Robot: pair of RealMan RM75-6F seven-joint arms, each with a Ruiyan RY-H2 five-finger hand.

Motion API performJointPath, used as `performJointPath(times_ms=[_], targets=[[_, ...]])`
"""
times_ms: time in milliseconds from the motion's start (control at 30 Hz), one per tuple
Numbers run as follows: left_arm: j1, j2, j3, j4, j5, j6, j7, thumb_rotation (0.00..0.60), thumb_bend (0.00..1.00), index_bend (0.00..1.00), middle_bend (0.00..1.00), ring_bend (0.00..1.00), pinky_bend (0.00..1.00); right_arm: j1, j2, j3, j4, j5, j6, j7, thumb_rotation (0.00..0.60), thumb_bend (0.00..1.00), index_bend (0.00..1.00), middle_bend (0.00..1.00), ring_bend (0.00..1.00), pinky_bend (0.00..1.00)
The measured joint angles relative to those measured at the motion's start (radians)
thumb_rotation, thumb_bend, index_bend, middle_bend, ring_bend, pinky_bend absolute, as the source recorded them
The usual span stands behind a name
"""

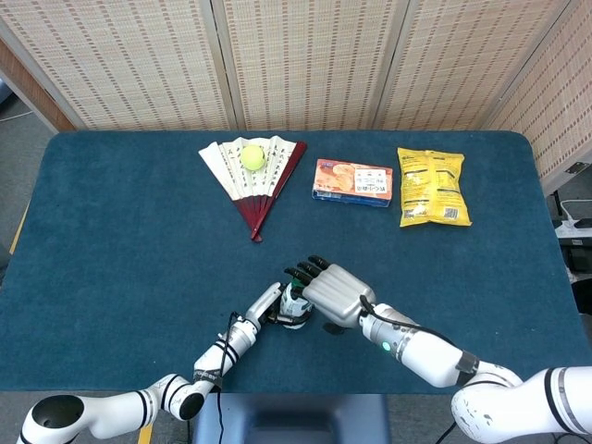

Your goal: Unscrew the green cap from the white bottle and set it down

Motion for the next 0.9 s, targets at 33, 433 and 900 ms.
performJointPath(times_ms=[33, 433, 900], targets=[[0.001, 0.0, 0.001, 0.001, 0.004, 0.004, 0.0, 0.6, 1.0, 0.74, 0.84, 0.48, 0.32, -0.003, 0.0, 0.002, -0.002, -0.008, 0.002, 0.002, 0.6, 0.18, 0.26, 0.0, 0.0, 0.0], [0.016, -0.008, 0.04, 0.0, 0.078, 0.091, 0.041, 0.6, 0.99, 0.74, 0.82, 0.48, 0.29, -0.084, -0.027, 0.023, 0.046, -0.088, 0.132, 0.003, 0.6, 0.18, 0.19, 0.0, 0.0, 0.0], [0.015, -0.006, 0.033, -0.003, 0.052, 0.075, 0.057, 0.6, 0.99, 0.74, 0.82, 0.48, 0.29, -0.068, -0.023, 0.019, 0.049, -0.039, 0.041, -0.002, 0.6, 0.18, 0.23, 0.0, 0.0, 0.0]])
